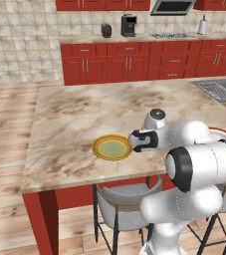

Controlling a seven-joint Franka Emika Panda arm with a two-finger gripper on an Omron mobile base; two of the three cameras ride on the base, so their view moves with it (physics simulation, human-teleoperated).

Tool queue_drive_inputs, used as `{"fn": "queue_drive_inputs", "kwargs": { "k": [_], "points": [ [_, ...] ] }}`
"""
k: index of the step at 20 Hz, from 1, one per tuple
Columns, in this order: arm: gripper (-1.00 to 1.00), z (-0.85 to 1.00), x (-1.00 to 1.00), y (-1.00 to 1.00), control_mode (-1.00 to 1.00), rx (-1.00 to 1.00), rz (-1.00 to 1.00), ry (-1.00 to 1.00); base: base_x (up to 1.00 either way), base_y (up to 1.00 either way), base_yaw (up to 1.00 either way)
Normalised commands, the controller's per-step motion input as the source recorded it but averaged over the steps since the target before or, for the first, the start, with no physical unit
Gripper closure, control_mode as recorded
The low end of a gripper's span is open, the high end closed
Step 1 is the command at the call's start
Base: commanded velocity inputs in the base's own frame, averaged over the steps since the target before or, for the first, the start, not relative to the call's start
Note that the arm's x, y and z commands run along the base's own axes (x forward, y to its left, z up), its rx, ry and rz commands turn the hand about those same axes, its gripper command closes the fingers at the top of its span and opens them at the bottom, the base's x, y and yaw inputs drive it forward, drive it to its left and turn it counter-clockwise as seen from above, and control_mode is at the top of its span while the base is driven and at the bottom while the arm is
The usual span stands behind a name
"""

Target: Place two yogurt containers on each plate.

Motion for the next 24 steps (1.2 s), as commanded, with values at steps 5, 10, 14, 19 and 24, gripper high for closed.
{"fn": "queue_drive_inputs", "kwargs": {
  "k": [5,10,14,19,24],
  "points": [
    [1.0,0.25,-0.23,0.95,-1.0,0.0,0.0,0.01,0.0,0.0,0.0],
    [1.0,0.05,-0.01,0.96,-1.0,0.0,0.01,0.01,0.0,0.0,0.0],
    [1.0,0.0,0.03,0.61,-1.0,0.01,0.04,0.02,0.0,0.0,0.0],
    [1.0,-0.01,0.09,0.2,-1.0,0.02,0.04,0.01,0.0,0.0,0.0],
    [1.0,-0.18,0.15,0.0,-1.0,0.01,0.0,0.0,0.0,0.0,0.0]
  ]
}}
